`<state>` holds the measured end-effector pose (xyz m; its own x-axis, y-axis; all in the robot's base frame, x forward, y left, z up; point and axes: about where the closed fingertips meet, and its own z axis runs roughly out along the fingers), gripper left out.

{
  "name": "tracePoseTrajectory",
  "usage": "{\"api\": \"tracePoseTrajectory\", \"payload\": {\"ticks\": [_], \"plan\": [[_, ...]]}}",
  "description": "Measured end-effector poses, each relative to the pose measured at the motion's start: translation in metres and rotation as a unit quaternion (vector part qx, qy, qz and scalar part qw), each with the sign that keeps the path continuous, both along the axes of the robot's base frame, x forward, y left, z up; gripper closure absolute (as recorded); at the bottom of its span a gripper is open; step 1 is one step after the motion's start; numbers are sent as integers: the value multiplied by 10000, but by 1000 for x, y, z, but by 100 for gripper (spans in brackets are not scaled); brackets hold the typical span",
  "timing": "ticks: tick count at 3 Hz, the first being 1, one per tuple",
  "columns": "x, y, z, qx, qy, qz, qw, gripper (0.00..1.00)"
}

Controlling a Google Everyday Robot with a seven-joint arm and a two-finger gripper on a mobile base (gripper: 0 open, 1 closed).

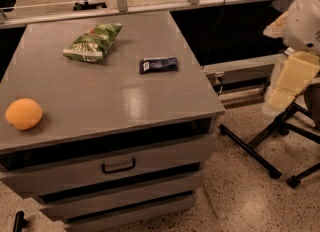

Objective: Move rxbar blueberry near orange

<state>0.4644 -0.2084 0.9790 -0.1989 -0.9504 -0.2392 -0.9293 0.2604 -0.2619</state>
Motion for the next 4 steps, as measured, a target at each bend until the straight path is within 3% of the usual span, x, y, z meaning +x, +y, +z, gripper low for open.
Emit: {"api": "tracePoseTrajectory", "payload": {"ticks": [1,2,3,4], "plan": [[48,16,7,283,-254,210,9991,0],[111,43,10,728,-411,519,9951,0],[163,64,-1,1303,-346,704,9884,0],[207,96,-36,2145,53,791,9735,0]]}}
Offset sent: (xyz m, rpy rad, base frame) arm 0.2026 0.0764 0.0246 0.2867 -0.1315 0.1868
